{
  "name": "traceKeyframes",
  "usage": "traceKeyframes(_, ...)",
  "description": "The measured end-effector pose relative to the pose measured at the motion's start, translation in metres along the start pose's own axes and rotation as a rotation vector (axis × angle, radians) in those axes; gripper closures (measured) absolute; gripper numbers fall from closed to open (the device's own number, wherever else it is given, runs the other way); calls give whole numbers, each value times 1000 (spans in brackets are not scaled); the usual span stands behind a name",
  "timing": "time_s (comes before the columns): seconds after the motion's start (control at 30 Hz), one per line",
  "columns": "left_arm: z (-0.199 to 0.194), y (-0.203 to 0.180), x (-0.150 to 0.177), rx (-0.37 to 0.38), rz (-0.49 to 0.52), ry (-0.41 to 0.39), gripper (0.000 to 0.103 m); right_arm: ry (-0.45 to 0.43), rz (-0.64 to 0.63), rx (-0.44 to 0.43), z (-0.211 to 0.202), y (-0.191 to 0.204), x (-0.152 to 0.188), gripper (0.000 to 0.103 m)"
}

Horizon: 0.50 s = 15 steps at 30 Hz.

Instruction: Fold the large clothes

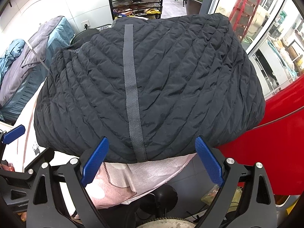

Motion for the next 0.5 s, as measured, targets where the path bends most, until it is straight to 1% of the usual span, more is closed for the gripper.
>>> traceKeyframes(0.07, 0, -1, 1, 10, -4, 0, 6, 0, 1, -1, 0, 0, 0, 12)
traceKeyframes(0.13, 1, 0, 2, -5, 2, 7, 6, 1, 0, 0, 0, 0, 0, 12)
traceKeyframes(0.23, 4, -1, 4, -10, 9, 27, 6, 0, 2, 1, 0, 0, 1, 12)
traceKeyframes(0.33, 6, -3, 5, 0, 12, 49, 6, -1, 4, 1, 0, -1, 1, 12)
traceKeyframes(0.5, 5, -3, 5, -7, 16, 48, 6, -1, 5, 0, 0, -1, 1, 12)
Point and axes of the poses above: each gripper's, at about its wrist camera, not at the fingertips, and z roughly the way its jaws point, y to its left, x to its underside, the point moved 10 cm from there along z, roughly the way its jaws point, and after that the axes turned 2 degrees about -z, right-handed, at the moved point
